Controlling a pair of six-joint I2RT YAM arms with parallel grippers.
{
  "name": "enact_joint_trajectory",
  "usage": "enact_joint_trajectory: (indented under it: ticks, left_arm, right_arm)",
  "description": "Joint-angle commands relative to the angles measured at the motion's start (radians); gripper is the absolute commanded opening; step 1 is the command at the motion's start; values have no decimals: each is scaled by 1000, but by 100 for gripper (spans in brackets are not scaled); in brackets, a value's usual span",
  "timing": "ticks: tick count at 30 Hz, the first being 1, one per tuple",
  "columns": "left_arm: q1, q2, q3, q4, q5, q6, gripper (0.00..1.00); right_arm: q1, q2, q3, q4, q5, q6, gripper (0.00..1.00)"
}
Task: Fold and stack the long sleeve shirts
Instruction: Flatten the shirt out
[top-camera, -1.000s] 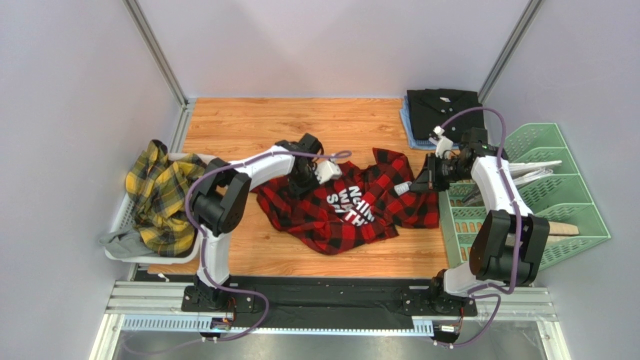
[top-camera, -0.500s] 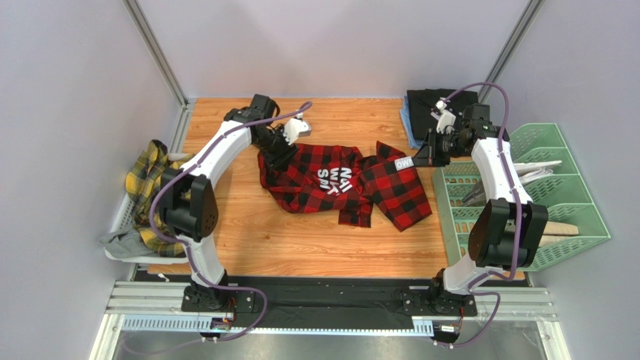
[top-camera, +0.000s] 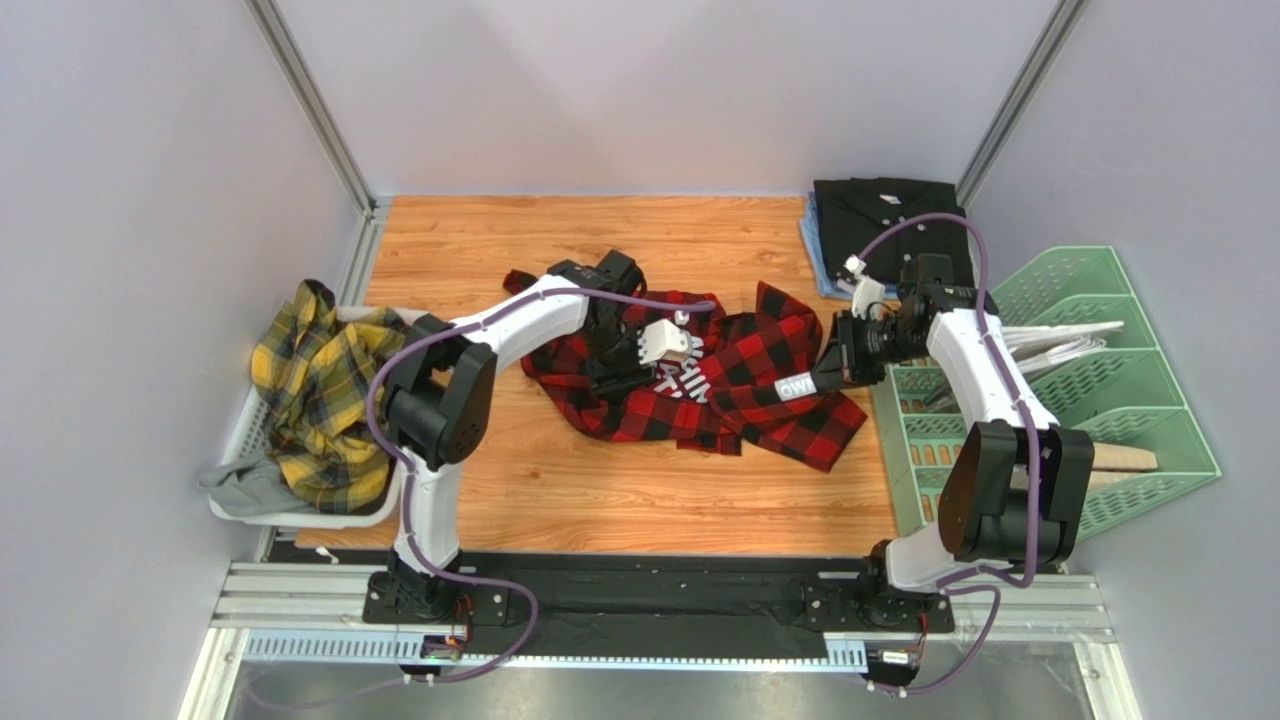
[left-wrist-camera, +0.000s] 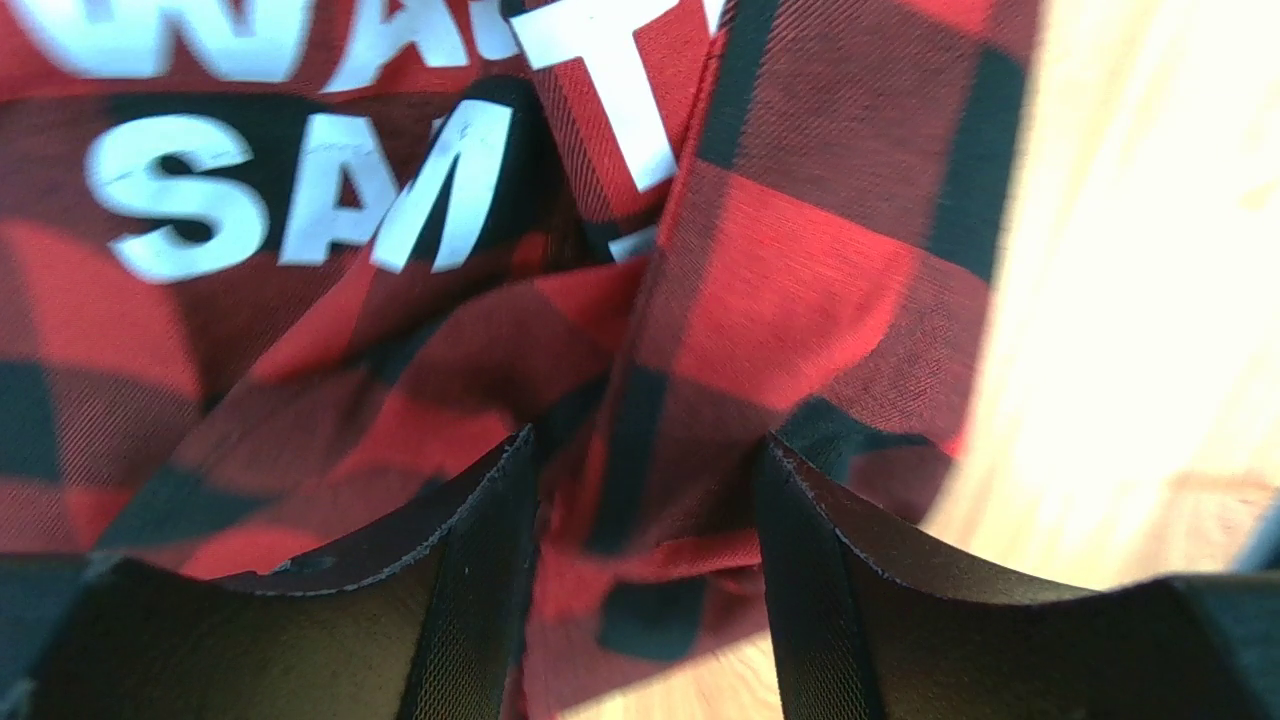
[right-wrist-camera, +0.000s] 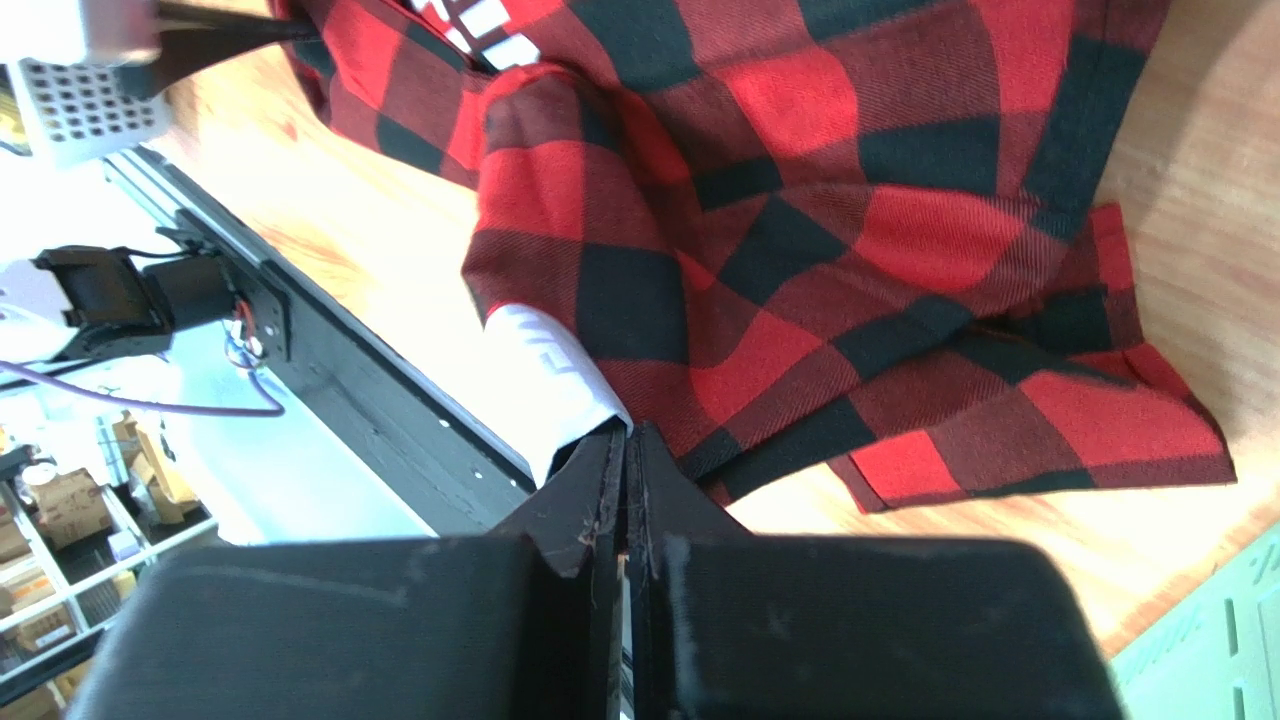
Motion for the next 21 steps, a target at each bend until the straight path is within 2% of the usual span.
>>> enact_joint_trajectory:
  ticks: [1, 2, 4, 5, 6, 7, 11, 13, 16, 18, 19, 21]
  left_arm:
    - [-11, 26, 37, -35, -26, 109, 51]
    - [-10, 17, 29, -47, -26, 115, 37]
    - [-5, -17, 8, -60, -9, 117, 18]
    - [1, -75, -17, -61, 2, 115, 6]
    - [2, -109, -31, -60, 12, 112, 1]
    - [4, -147, -46, -60, 25, 99, 0]
    - [-4, -357, -141, -55, 25, 24, 0]
    - [-22, -402, -185, -66, -18, -30, 0]
    - [-118, -433, -317, -130, -56, -125, 2]
    - [-232, -420, -428, -158, -53, -181, 16]
    - [-287, -428, -490, -153, -49, -196, 31]
    - [-291, -449, -520, -136, -29, -228, 41]
  right_arm:
    - [2, -37, -1, 4, 41, -34, 0]
    - [2, -37, -1, 4, 46, -35, 0]
    - [2, -38, 4, 4, 55, -40, 0]
    - [4, -40, 9, 6, 56, -40, 0]
    - [2, -40, 12, 6, 57, -40, 0]
    - [2, -41, 15, 4, 58, -41, 0]
    - [0, -49, 41, -4, 66, -43, 0]
    - [-1, -61, 62, -8, 70, -41, 0]
    - [-6, -80, 85, -13, 84, -41, 0]
    - [-15, -86, 93, -14, 92, -48, 0]
    - [-16, -89, 92, -14, 96, -49, 0]
    - [-19, -89, 92, -14, 106, -58, 0]
